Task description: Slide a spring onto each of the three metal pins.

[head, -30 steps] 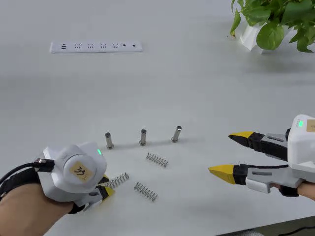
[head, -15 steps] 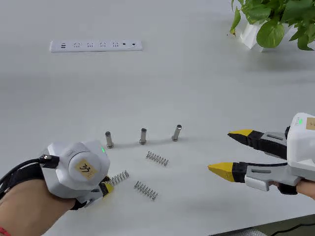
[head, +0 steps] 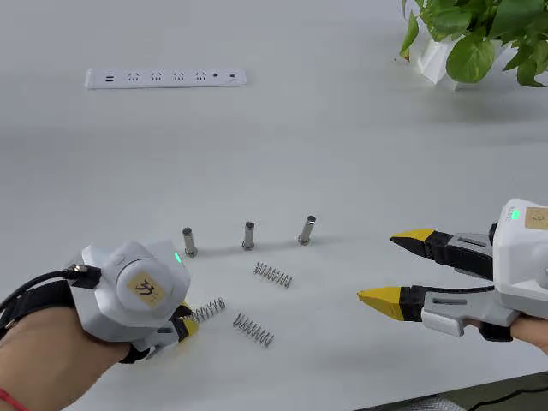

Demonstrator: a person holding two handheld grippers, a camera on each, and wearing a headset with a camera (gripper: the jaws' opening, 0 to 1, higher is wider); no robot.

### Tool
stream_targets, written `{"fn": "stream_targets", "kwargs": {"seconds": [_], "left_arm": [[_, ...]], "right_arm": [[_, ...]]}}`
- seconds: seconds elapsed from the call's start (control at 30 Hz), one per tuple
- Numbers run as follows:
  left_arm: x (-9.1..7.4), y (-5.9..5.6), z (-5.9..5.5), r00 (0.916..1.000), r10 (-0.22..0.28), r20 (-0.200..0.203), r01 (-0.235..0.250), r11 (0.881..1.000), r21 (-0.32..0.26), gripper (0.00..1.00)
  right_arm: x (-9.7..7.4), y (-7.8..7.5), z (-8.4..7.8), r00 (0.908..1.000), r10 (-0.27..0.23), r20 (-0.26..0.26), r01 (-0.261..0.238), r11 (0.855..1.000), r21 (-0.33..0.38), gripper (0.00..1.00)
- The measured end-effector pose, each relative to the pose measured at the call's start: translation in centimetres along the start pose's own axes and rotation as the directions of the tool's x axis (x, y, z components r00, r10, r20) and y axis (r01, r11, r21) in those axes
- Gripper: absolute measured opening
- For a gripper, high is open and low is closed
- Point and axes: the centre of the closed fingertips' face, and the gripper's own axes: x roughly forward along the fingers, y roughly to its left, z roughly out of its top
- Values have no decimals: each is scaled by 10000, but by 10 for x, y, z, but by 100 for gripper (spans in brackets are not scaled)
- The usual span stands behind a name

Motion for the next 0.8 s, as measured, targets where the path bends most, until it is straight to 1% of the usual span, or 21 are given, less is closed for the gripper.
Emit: {"fn": "stream_targets", "kwargs": {"seconds": [0.03,0.17,0.23,0.33,0.4,0.5,0.53,0.6,0.7,0.77,0.8], "left_arm": [[0,0,0,10000,9,57,-10,10000,54,7],[0,-1,0,9998,-14,173,15,10000,-34,7],[-1,-3,0,9993,-130,339,141,9994,-315,7],[-2,-3,0,9990,-171,412,185,9992,-341,7],[-4,-4,2,9977,-236,633,267,9985,-476,7],[-8,-2,3,9969,-192,766,233,9983,-532,7],[-10,-3,5,9956,-228,914,282,9979,-589,7],[-13,-3,7,9943,-244,1042,305,9979,-575,7],[-21,-4,14,9881,-297,1510,403,9969,-672,7],[-26,-4,16,9857,-250,1665,375,9967,-720,7],[-30,-6,21,9799,-347,1965,488,9965,-673,7]], "right_arm": [[1,1,0,10000,37,-5,-37,10000,-6,52],[2,3,1,9999,117,22,-117,9999,9,52],[3,3,0,9999,156,-26,-156,9999,-30,52],[3,4,0,9997,244,-34,-244,9997,-49,53],[4,4,1,9996,290,-61,-290,9995,-77,53],[5,5,2,9993,377,-80,-379,9992,-153,53],[5,6,3,9991,414,-65,-415,9990,-164,53],[5,7,4,9989,458,-66,-459,9988,-192,53],[6,9,7,9983,573,-48,-574,9980,-270,53],[6,11,9,9979,647,-37,-648,9974,-317,53],[6,13,12,9975,712,8,-711,9968,-364,54]]}}
